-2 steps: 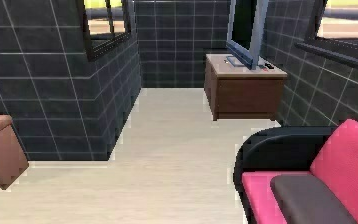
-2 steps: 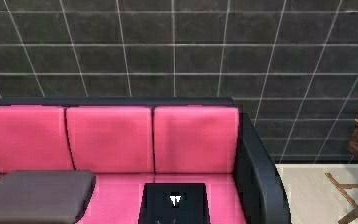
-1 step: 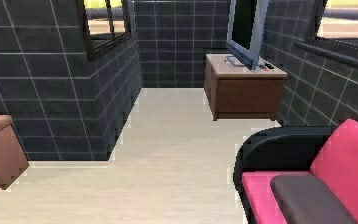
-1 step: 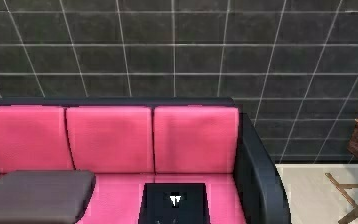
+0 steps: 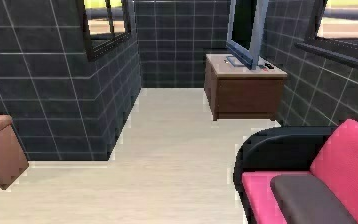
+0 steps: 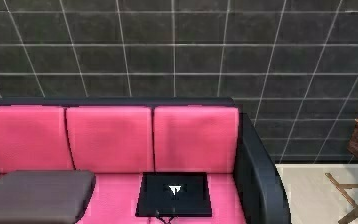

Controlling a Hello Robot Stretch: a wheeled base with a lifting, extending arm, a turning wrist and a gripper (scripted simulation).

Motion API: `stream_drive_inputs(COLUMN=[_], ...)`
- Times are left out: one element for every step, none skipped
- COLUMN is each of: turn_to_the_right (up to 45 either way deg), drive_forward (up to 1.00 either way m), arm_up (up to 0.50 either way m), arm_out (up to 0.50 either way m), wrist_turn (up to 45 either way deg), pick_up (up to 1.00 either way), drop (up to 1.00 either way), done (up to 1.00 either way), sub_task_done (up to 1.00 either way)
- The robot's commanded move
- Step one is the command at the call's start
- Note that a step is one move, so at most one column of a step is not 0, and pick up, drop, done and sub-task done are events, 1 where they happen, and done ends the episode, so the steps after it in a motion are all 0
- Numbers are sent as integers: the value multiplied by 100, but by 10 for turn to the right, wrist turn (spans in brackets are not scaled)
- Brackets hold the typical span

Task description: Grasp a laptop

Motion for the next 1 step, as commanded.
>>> stream_drive_inputs(turn_to_the_right=[0], drive_forward=[0], arm_up=[0], arm_out=[0], wrist_turn=[0], pick_up=[0], drop=[0], done=[100], sub_task_done=[0])
